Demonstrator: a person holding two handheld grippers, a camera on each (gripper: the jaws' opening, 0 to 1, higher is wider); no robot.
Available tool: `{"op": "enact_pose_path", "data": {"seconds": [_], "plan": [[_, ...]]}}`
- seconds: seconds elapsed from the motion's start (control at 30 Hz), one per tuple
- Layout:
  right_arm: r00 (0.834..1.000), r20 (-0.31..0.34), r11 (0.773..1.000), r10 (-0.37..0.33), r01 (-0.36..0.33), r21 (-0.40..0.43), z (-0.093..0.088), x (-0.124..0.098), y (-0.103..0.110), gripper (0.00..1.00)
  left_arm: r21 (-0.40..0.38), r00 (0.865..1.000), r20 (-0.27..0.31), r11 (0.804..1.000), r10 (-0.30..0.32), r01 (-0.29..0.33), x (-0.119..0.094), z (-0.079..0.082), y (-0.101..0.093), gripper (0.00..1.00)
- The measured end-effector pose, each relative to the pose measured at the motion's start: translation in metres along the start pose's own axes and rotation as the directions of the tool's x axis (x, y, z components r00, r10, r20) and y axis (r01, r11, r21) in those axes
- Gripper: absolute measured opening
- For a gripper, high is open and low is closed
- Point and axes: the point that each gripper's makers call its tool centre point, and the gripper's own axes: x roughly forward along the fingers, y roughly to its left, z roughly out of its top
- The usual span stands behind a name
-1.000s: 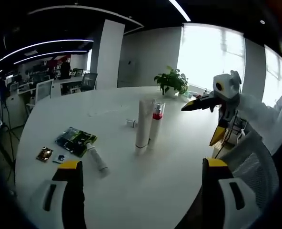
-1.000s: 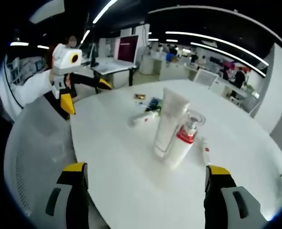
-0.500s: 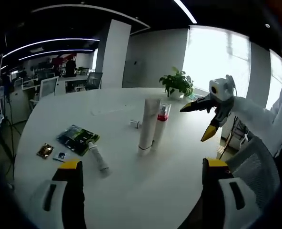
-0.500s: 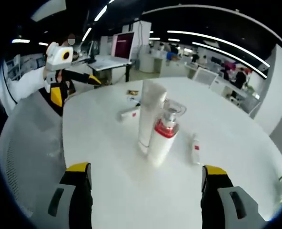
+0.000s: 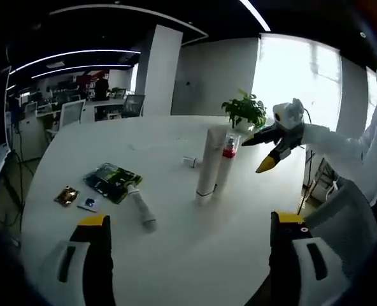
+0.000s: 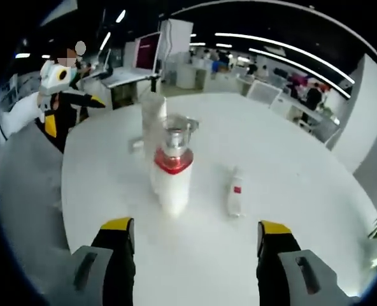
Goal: Arrange the skincare products in the storage area until every visible bottle or jar stands upright without overlapping.
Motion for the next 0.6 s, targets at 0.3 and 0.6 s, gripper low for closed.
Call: {"op": "enact_pose_path", "data": {"seconds": [0.3, 0.6], "plan": [[0.998, -0.005, 0.998, -0.063, 0.064, 0.027, 0.004, 0.024, -0.029, 0.53, -0.012, 1.000, -0.004, 1.000, -0.016, 0.016, 0.003, -0.004, -0.003, 0.99], [0.998, -0.022, 0.997, -0.063, 0.064, 0.048, 0.008, 0.059, -0.037, 0.39, -0.009, 1.000, -0.005, 1.000, -0.016, 0.016, 0.003, -0.004, -0.003, 0.99]]}}
